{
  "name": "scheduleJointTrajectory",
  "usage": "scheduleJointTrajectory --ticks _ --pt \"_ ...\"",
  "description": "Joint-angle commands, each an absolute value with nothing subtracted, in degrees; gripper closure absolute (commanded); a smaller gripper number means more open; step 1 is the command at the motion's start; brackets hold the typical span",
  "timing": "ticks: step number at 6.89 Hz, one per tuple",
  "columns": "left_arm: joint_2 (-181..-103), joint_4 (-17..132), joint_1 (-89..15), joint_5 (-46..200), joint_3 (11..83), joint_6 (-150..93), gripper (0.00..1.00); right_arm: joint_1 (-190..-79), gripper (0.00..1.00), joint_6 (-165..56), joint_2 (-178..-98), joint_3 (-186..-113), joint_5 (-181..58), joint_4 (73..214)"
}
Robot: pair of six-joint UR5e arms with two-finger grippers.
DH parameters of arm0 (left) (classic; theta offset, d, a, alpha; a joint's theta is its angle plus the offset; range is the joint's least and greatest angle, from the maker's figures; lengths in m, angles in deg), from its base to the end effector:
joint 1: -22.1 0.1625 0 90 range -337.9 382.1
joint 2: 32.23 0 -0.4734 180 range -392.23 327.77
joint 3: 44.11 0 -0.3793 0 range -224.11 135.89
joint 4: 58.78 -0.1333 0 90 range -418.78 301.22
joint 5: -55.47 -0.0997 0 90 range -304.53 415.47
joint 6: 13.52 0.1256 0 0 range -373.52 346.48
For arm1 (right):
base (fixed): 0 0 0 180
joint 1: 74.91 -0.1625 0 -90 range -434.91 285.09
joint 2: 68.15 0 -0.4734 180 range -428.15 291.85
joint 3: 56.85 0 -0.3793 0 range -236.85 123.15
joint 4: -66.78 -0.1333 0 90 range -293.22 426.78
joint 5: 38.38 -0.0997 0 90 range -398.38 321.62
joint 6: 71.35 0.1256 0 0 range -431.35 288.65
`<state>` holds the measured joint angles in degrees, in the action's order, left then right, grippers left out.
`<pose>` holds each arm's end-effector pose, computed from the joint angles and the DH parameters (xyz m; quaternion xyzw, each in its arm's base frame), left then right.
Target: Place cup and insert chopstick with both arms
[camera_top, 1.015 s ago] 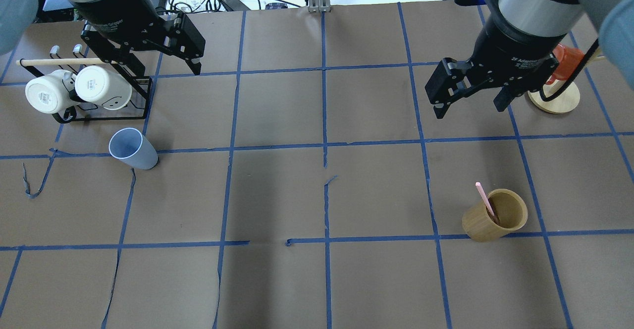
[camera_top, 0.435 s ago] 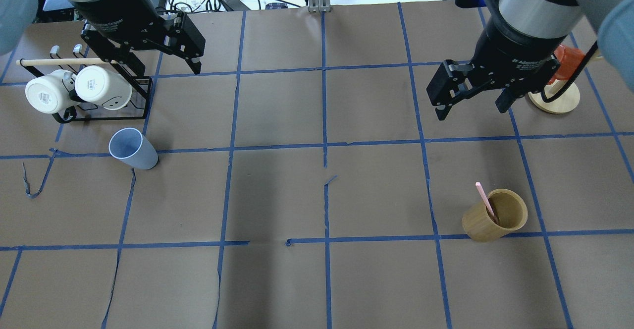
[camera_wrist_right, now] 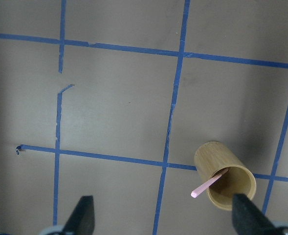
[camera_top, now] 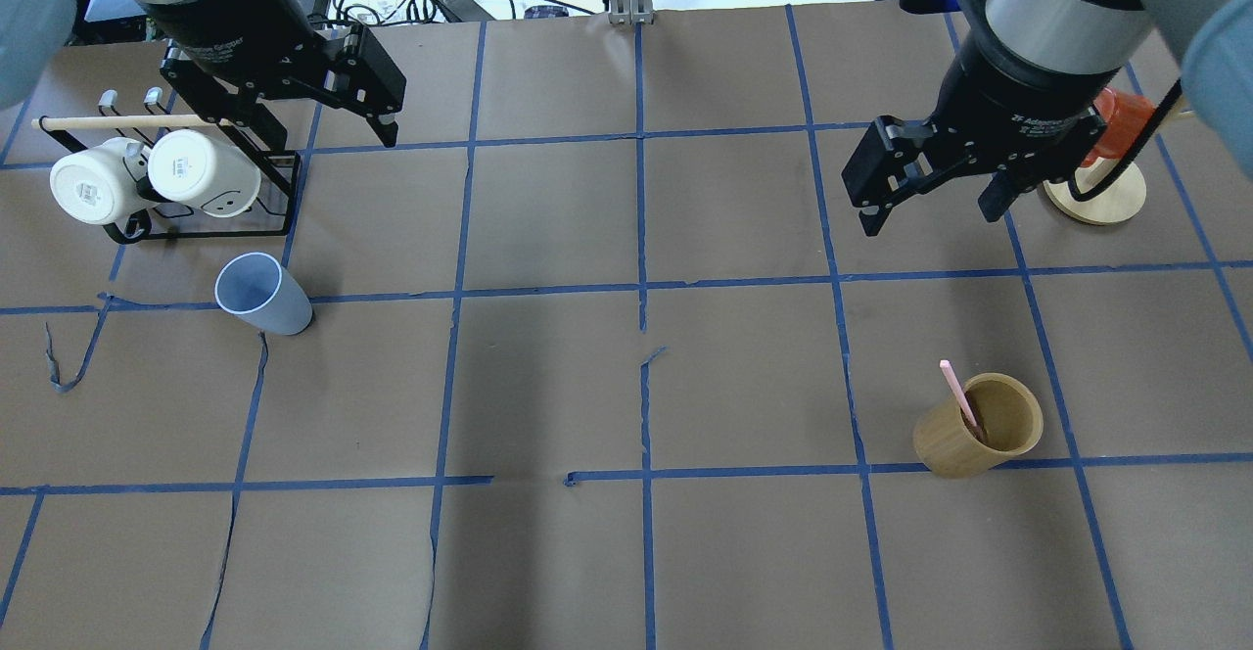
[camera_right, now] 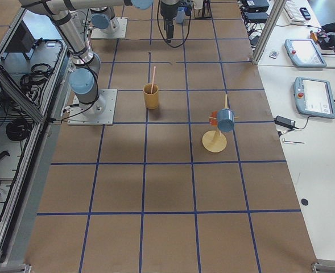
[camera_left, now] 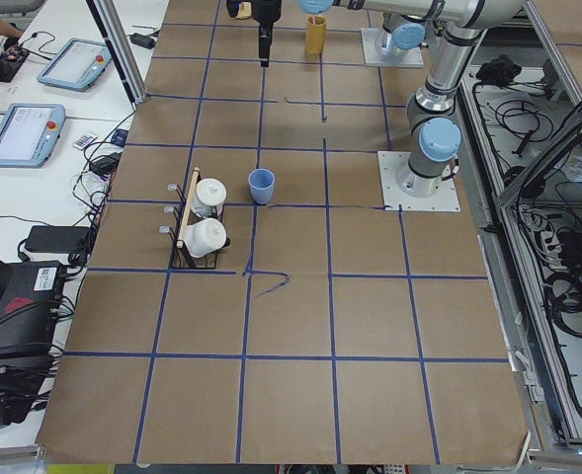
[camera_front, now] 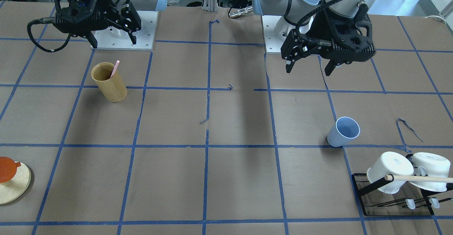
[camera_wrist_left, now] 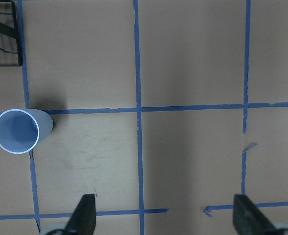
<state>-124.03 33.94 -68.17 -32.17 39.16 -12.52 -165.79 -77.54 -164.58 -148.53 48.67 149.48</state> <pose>-0.1408 -0.4966 0.5467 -0.0115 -0.9995 0.0194 0.0205 0.1462 -0.4168 0.5346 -0.0611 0.9976 0.0210 0.0267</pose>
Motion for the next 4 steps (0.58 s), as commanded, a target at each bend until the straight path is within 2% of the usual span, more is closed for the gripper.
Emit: scheduleJointTrajectory --ticks 1,4 --pt "-123.99 33.94 -68.17 -32.15 39.12 -12.56 0.00 -165.70 0.00 -77.77 -164.39 -148.87 49.25 149.05" --pt "-124.08 33.94 -68.08 -32.15 39.21 -12.30 0.00 -165.61 0.00 -77.95 -164.65 -148.35 54.18 148.61"
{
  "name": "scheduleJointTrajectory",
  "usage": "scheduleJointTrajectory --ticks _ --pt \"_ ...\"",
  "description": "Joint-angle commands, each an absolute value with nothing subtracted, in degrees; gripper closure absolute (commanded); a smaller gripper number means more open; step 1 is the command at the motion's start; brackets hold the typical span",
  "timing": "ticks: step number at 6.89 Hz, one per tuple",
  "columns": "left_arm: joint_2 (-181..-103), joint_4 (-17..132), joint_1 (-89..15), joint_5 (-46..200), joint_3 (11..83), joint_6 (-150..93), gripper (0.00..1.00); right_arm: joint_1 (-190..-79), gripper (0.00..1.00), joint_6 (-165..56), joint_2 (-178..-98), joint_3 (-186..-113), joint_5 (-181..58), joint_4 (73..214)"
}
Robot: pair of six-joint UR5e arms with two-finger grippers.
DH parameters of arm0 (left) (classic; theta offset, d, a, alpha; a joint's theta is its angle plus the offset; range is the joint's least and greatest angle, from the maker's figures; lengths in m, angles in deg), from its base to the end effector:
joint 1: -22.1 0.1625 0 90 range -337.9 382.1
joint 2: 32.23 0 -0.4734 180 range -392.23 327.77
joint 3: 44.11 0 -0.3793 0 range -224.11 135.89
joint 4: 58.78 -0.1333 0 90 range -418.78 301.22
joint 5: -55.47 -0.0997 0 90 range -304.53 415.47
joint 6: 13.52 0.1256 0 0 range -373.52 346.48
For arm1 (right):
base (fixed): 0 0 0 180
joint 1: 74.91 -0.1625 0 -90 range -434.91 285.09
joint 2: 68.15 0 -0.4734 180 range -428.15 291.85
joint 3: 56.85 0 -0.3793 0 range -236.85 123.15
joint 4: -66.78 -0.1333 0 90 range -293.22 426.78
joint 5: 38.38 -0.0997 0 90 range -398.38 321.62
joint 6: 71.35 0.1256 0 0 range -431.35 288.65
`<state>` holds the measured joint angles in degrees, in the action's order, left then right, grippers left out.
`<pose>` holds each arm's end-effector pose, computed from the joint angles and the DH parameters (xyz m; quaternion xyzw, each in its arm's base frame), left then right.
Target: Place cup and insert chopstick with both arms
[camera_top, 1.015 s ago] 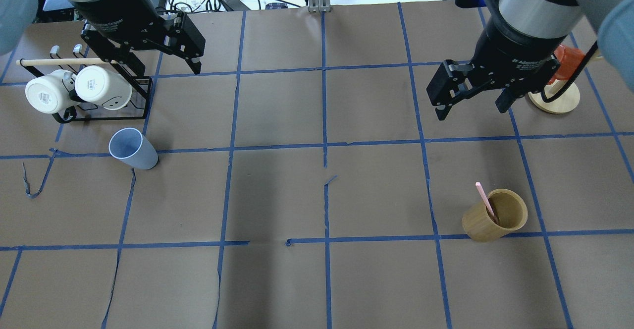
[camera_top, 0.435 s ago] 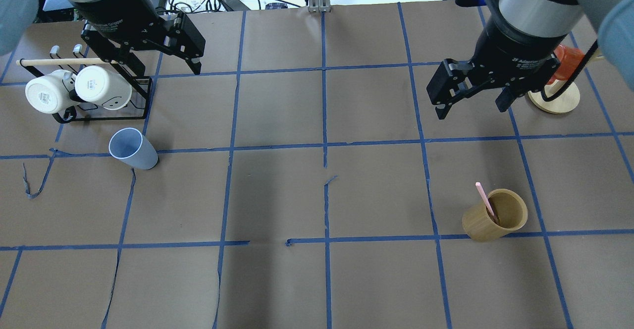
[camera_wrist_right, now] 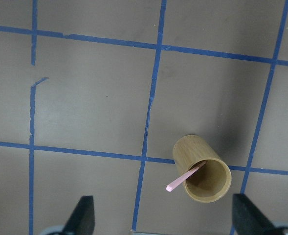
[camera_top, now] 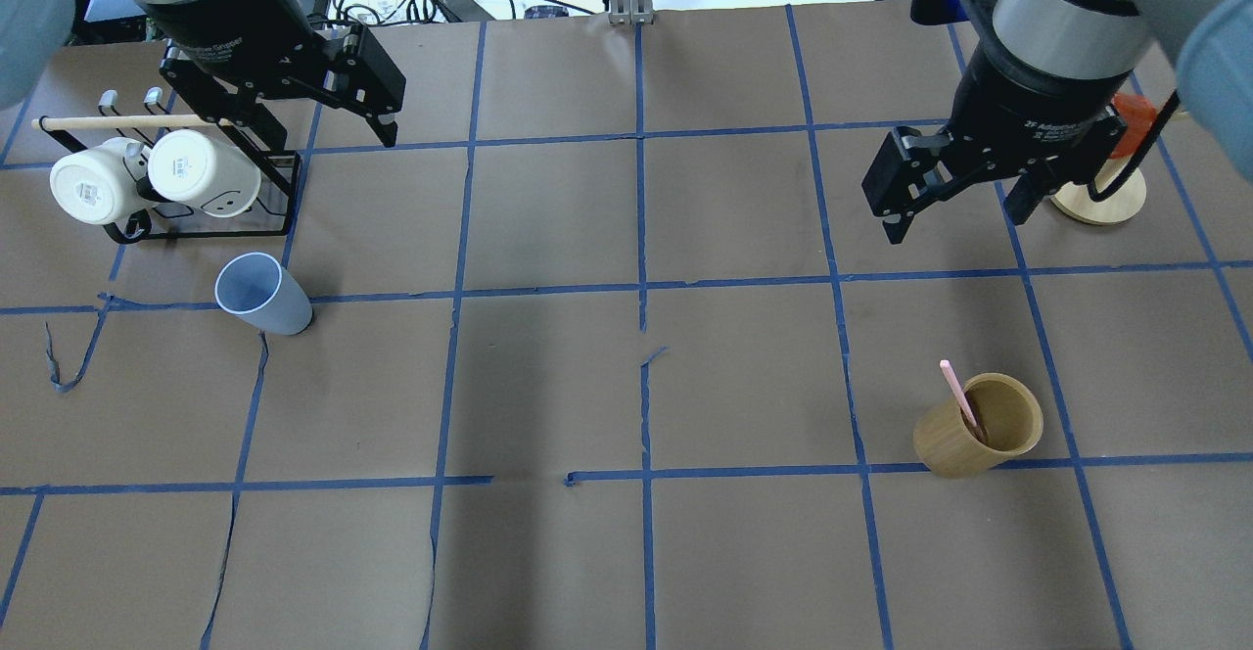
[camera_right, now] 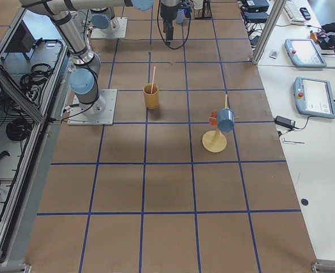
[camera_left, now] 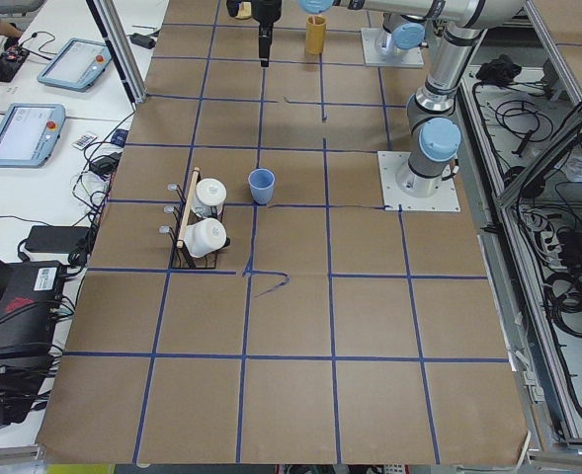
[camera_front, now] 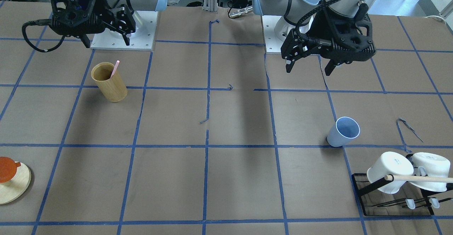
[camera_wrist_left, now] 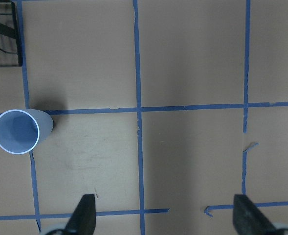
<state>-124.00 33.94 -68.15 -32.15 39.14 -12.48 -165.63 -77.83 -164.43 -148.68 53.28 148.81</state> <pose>-0.1407 -0.4965 0.5471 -0.0117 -0.9995 0.0199 0.0206 0.1349 -0.4165 0.5311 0.0632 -0.9974 -0.0314 0.0129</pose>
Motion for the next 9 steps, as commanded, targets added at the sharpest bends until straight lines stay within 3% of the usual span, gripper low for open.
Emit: scheduleJointTrajectory --ticks 1,3,5,9 --pt "-123.99 33.94 -68.17 -32.15 39.21 -12.38 0.00 -165.79 0.00 -77.42 -165.00 -148.35 52.43 148.61" --pt "-123.90 34.03 -68.17 -32.15 39.30 -12.56 0.00 -165.70 0.00 -74.28 -164.65 -149.13 46.53 148.87" --pt "-123.47 33.08 -65.46 -32.42 40.78 -5.85 0.00 -164.92 0.00 -52.55 -163.25 -150.36 47.58 149.13" --pt "-124.94 25.63 -44.40 -33.82 49.20 1.85 0.00 -150.36 0.00 -44.72 -162.28 -157.19 45.57 143.87"
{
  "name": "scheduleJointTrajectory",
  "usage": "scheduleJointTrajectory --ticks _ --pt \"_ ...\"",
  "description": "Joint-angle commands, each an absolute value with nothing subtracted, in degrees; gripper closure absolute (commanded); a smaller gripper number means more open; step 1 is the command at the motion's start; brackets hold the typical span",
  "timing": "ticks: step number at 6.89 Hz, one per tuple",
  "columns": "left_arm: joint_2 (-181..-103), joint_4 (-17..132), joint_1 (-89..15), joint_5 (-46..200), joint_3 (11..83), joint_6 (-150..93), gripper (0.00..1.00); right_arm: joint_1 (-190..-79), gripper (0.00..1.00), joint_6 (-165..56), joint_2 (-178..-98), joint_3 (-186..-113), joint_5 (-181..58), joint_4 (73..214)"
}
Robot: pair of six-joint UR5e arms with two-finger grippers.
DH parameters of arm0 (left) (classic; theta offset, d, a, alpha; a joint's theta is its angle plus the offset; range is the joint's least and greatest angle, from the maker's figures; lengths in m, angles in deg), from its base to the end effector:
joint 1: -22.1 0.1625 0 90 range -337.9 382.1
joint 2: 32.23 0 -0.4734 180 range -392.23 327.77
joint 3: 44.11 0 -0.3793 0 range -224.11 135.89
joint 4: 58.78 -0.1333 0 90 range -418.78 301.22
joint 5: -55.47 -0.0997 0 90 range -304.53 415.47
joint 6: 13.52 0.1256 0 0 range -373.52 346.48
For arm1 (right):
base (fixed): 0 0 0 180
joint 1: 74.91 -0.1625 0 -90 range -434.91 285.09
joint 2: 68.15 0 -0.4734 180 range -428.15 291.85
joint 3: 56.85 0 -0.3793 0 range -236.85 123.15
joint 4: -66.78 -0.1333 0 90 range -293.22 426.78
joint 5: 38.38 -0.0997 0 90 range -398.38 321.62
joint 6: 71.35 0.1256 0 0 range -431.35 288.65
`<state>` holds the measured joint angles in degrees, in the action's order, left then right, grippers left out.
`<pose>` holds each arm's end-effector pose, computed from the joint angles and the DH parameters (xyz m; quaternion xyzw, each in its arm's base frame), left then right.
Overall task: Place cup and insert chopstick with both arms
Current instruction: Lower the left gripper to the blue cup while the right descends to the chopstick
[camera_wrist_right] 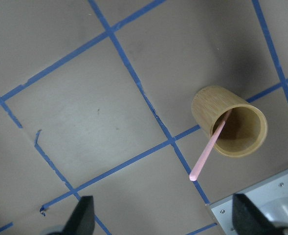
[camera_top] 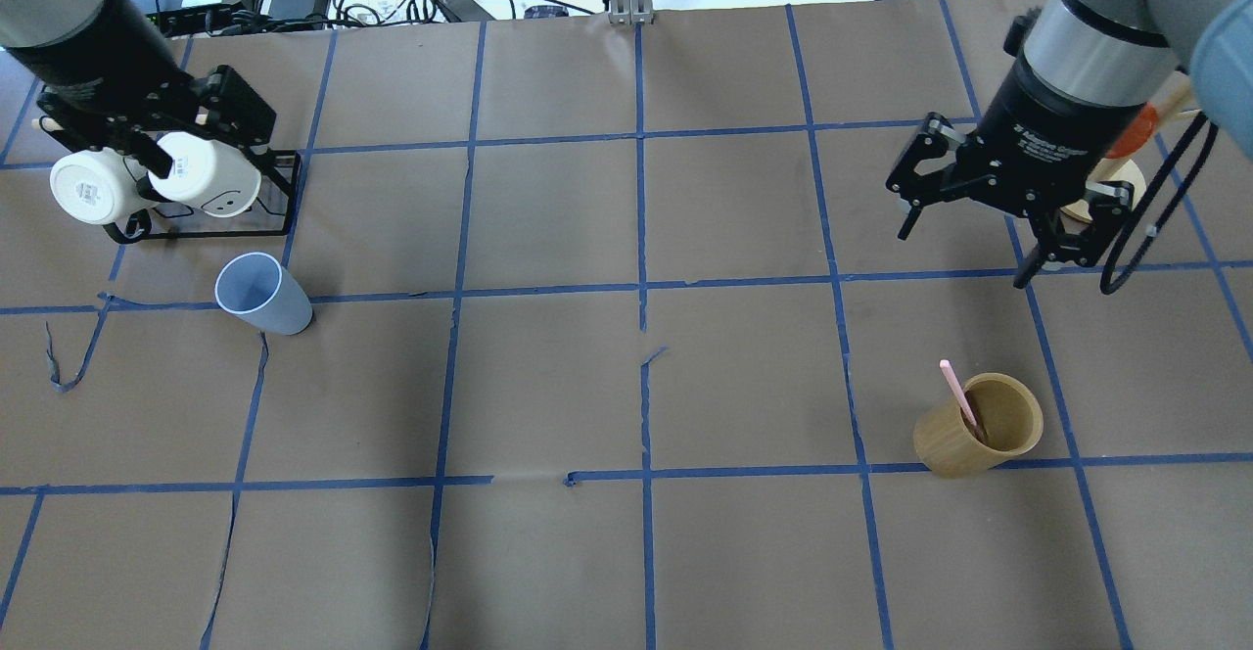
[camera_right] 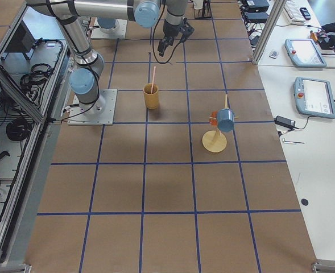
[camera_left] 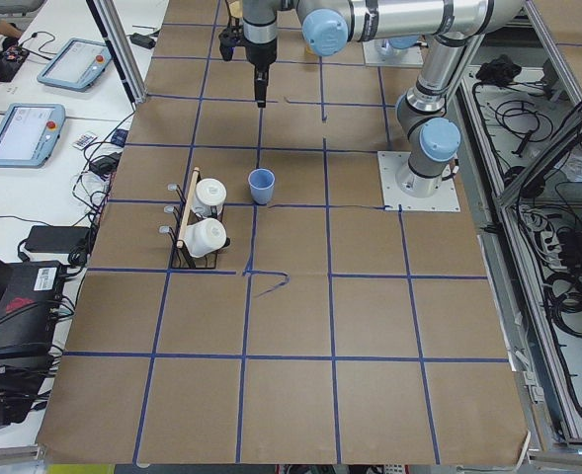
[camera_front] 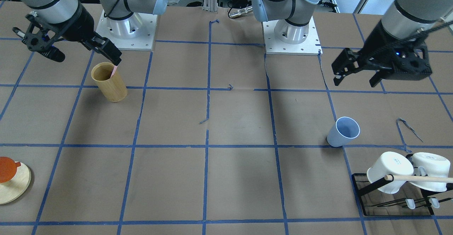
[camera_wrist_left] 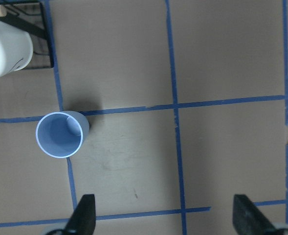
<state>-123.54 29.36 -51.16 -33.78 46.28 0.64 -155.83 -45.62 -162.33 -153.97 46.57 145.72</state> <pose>0.0119 -0.5081 0.4992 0.0225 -0.9997 0.0031 0.0059 0.0777 -0.4284 0.4697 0.3017 0.9446 0.1268 0.0256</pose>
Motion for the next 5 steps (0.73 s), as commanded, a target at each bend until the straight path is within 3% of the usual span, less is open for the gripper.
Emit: scheduleJointTrajectory --ticks 1,3,4,5 --pt "-126.26 18.11 -42.35 -33.91 54.62 4.12 0.00 -148.32 0.00 -44.20 -161.50 -159.05 39.47 143.69" --pt "-127.24 7.35 -41.80 -34.00 64.65 5.37 0.00 -148.21 0.00 -38.24 -158.25 -159.68 38.18 143.16" --pt "-128.20 6.27 -41.63 -34.17 66.00 5.63 0.00 -148.21 0.02 -38.22 -157.02 -160.03 38.18 142.38" --pt "-129.86 5.21 -41.62 -36.70 65.84 5.29 0.00 -148.21 0.12 -38.04 -156.31 -161.34 38.09 141.93"
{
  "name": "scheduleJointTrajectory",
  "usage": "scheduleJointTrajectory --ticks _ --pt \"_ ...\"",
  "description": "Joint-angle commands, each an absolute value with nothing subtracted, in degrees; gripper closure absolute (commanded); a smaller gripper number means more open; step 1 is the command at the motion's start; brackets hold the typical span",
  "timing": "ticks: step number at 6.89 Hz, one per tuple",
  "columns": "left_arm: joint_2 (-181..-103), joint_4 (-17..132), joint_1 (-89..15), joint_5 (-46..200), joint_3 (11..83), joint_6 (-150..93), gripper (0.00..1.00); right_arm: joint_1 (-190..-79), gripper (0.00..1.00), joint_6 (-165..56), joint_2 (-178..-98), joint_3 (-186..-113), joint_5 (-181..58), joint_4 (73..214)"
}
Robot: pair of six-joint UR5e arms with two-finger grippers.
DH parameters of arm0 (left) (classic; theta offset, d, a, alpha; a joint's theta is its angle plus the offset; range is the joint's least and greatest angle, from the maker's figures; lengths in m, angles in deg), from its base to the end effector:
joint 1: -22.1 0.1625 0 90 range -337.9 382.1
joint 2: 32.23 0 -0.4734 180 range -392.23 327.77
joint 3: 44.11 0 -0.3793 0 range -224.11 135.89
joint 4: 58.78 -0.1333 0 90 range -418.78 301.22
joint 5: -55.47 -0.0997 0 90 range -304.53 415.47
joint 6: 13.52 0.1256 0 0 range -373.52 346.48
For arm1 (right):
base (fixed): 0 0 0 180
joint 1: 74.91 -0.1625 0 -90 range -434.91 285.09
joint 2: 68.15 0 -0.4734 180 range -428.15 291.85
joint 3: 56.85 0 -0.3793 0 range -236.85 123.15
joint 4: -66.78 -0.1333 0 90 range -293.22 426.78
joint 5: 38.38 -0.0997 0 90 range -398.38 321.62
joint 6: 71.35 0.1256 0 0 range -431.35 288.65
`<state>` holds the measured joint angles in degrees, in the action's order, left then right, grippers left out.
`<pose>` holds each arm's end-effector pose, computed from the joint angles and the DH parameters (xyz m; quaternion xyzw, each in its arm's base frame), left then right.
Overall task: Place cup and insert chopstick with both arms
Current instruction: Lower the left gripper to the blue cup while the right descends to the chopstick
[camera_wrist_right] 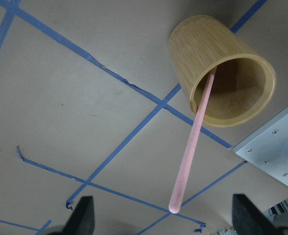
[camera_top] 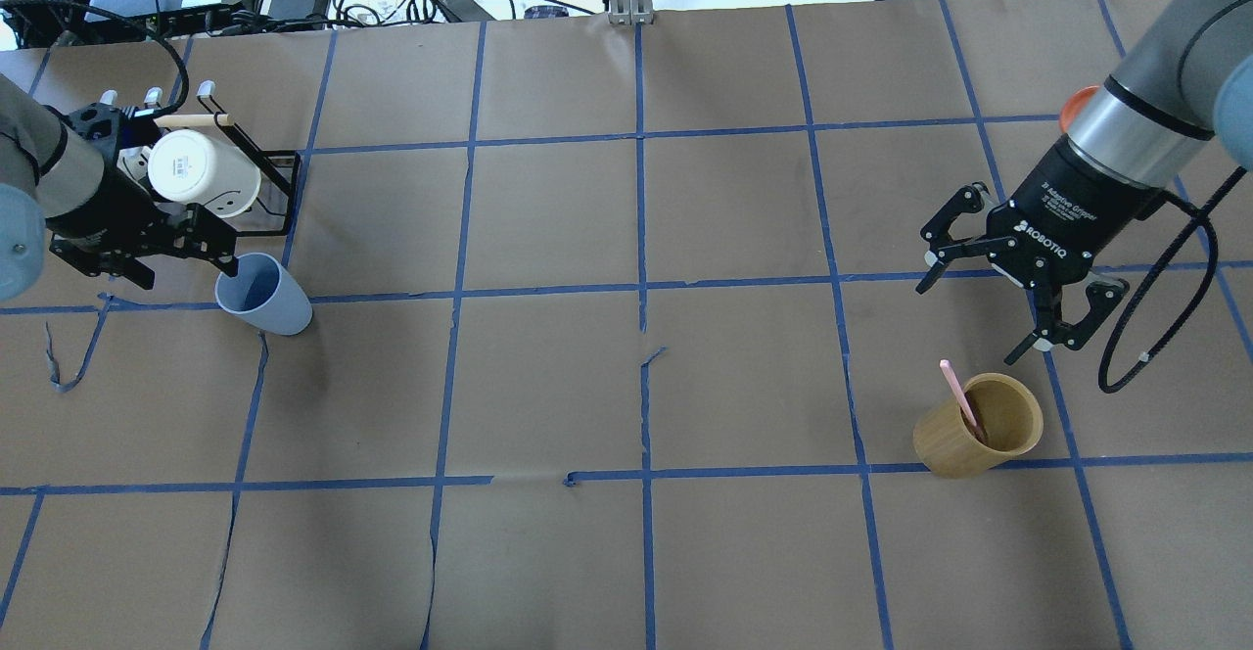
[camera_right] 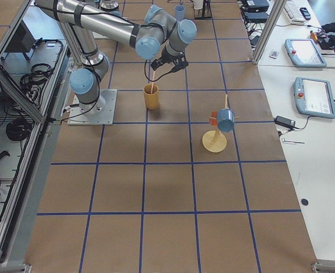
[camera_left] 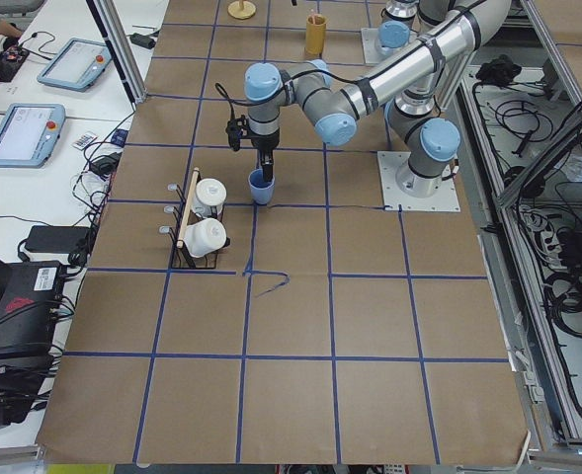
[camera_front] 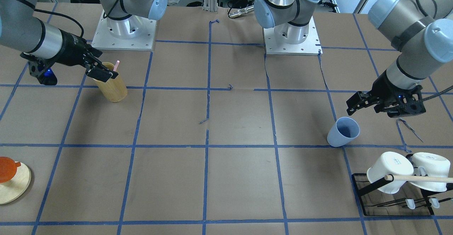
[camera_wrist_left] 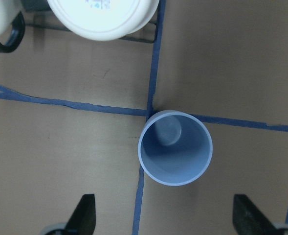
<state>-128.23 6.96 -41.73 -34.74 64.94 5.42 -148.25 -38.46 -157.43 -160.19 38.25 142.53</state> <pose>0.0974 -0.4993 0.3457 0.0630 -0.9980 -0.0071 0.0010 0.0398 -0.4333 0.3889 0.4294 0.8625 0.2564 0.0775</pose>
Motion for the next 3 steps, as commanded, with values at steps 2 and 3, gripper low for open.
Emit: scheduleJointTrajectory --ticks 2,3 --pt "-132.50 1.27 -41.54 -36.99 65.84 5.63 0.00 -148.12 0.28 -38.04 -156.13 -162.41 38.09 142.19" --pt "-133.65 0.55 -41.54 -36.99 65.93 5.11 0.00 -148.21 0.34 -37.52 -155.78 -162.41 38.09 142.19"
